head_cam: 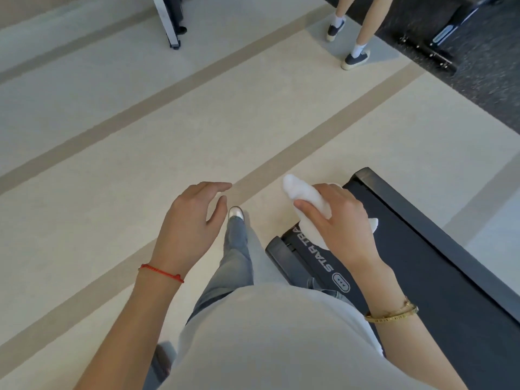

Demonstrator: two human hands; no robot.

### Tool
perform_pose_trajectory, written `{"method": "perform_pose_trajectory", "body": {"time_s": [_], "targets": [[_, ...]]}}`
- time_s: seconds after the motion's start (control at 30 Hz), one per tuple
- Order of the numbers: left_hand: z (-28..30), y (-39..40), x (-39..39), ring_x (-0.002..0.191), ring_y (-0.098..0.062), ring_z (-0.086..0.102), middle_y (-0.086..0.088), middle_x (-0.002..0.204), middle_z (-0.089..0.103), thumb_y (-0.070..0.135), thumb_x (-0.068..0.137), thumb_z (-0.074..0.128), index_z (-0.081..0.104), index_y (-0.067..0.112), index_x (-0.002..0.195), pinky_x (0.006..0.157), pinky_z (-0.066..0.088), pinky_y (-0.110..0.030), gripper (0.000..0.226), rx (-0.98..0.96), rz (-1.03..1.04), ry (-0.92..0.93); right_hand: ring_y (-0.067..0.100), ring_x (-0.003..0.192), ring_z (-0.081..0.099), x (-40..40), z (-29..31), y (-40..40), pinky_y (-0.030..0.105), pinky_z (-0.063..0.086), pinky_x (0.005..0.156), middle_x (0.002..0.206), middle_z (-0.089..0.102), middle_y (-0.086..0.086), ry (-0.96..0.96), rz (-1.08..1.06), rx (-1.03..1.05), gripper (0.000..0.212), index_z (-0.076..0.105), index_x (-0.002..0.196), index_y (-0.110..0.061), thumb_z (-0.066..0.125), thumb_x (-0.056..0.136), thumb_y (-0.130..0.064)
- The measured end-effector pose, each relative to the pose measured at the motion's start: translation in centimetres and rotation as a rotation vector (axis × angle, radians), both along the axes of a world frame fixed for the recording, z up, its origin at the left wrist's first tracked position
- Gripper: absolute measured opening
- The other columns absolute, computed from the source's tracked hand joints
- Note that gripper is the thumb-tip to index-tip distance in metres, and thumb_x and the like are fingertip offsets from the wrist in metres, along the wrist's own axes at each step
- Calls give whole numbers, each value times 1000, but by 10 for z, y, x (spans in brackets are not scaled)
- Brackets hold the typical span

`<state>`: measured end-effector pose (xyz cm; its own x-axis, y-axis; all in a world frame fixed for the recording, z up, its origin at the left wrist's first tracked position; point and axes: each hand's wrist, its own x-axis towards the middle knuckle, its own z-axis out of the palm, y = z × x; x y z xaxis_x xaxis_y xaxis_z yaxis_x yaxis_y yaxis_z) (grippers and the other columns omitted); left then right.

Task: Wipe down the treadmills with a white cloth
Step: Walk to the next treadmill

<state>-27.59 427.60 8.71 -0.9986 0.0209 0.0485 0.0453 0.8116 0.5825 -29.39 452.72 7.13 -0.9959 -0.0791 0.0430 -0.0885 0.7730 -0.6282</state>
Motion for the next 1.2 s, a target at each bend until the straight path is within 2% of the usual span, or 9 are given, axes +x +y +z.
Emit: {"method": "perform_pose_trajectory", "body": {"time_s": [0.17, 0.33, 0.43, 0.6, 0.73, 0.9, 1.1, 1.2], "targets": [[-2, -14, -133, 112, -11, 61, 8, 119, 68, 17, 99, 54, 67, 18, 122, 98, 46, -25, 27, -5, -141, 1, 20, 88, 56, -94, -2, -15, 35, 47, 70, 91, 63, -2, -9, -134, -12, 57, 66, 102, -14, 43, 85, -63], [8, -15, -269, 112, -11, 60, 7, 118, 68, 16, 99, 54, 67, 18, 121, 97, 42, -19, 26, -25, -312, 33, 19, 89, 55, -190, 6, -26, 37, 47, 70, 92, 63, -4, 1, -299, -24, 54, 65, 101, -15, 44, 86, -63], [14, -6, -335, 114, -10, 60, 8, 119, 68, 17, 99, 53, 66, 18, 122, 98, 43, -21, 26, -32, -427, 35, 18, 89, 54, -234, 10, -25, 38, 46, 70, 92, 62, -5, -5, -395, -23, 46, 65, 100, -16, 50, 88, -59], [12, 26, -420, 113, -12, 61, 6, 118, 68, 16, 99, 53, 67, 16, 121, 98, 47, -26, 26, -15, -607, 35, 18, 86, 53, -281, 8, -7, 31, 37, 67, 90, 60, -5, -27, -565, -33, 42, 65, 96, -16, 53, 88, -56], [6, 63, -480, 112, -14, 62, 5, 118, 69, 14, 99, 54, 67, 14, 121, 97, 50, -32, 26, -13, -730, 10, 19, 84, 53, -316, 3, 15, 30, 36, 67, 89, 60, -3, -47, -694, -38, 36, 62, 92, -16, 58, 90, -51], [1, 128, -551, 112, -13, 62, 6, 116, 69, 14, 99, 54, 67, 15, 120, 96, 49, -30, 25, -4, -845, -5, 16, 85, 53, -363, -5, 55, 29, 35, 67, 90, 60, -6, -55, -838, -74, 39, 63, 94, -19, 53, 88, -57], [1, 237, -640, 112, -12, 62, 7, 116, 69, 15, 98, 54, 68, 16, 119, 97, 48, -28, 25, 19, -951, 0, 14, 82, 52, -426, -6, 139, 25, 29, 63, 90, 58, -8, -58, -962, -64, 33, 62, 96, -22, 57, 89, -54], [8, 300, -677, 110, -10, 62, 9, 115, 69, 16, 98, 54, 68, 17, 119, 96, 46, -22, 25, 51, -1001, 21, 12, 82, 50, -457, 0, 191, 13, 30, 62, 91, 56, -11, -66, -1017, -42, 36, 61, 97, -25, 52, 88, -58]]}}
